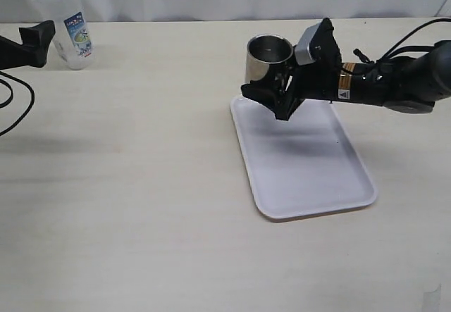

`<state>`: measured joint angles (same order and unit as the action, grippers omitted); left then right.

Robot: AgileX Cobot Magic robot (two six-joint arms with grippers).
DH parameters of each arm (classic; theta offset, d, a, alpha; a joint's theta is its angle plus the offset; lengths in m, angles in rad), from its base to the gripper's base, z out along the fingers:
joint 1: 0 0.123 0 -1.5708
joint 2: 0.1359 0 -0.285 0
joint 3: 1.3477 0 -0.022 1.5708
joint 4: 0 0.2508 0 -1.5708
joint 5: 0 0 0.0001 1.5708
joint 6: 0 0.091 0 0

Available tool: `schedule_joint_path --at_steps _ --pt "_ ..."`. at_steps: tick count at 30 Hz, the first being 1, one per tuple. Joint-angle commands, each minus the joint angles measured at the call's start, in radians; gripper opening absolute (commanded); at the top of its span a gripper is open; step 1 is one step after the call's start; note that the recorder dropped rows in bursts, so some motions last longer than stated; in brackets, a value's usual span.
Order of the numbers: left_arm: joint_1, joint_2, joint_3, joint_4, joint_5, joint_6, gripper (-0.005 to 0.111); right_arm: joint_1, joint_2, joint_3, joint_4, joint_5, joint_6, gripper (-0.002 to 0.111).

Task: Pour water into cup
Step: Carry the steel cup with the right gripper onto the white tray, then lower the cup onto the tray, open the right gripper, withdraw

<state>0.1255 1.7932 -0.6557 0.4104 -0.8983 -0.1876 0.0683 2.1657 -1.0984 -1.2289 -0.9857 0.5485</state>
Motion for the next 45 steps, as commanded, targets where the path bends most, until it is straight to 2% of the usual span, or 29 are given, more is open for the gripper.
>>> schedule_joint_path --at_steps 1,20,31,45 --pt "0.001 -0.01 0.005 0.001 -0.013 0.001 0.099 -0.043 -0.017 0.056 0.049 -0.061 -0.065 0.004" --pt "0.001 -0.01 0.005 0.001 -0.022 -0.02 0.099 -0.057 -0.017 0.314 0.19 -0.099 -0.329 0.004" --pt "0.001 -0.01 0.005 0.001 -0.02 -0.022 0.099 -0.057 0.058 0.319 0.251 -0.22 -0.376 0.004" --pt "0.001 -0.01 0.005 0.001 -0.02 -0.022 0.099 -0.057 0.123 0.319 0.295 -0.216 -0.441 0.004"
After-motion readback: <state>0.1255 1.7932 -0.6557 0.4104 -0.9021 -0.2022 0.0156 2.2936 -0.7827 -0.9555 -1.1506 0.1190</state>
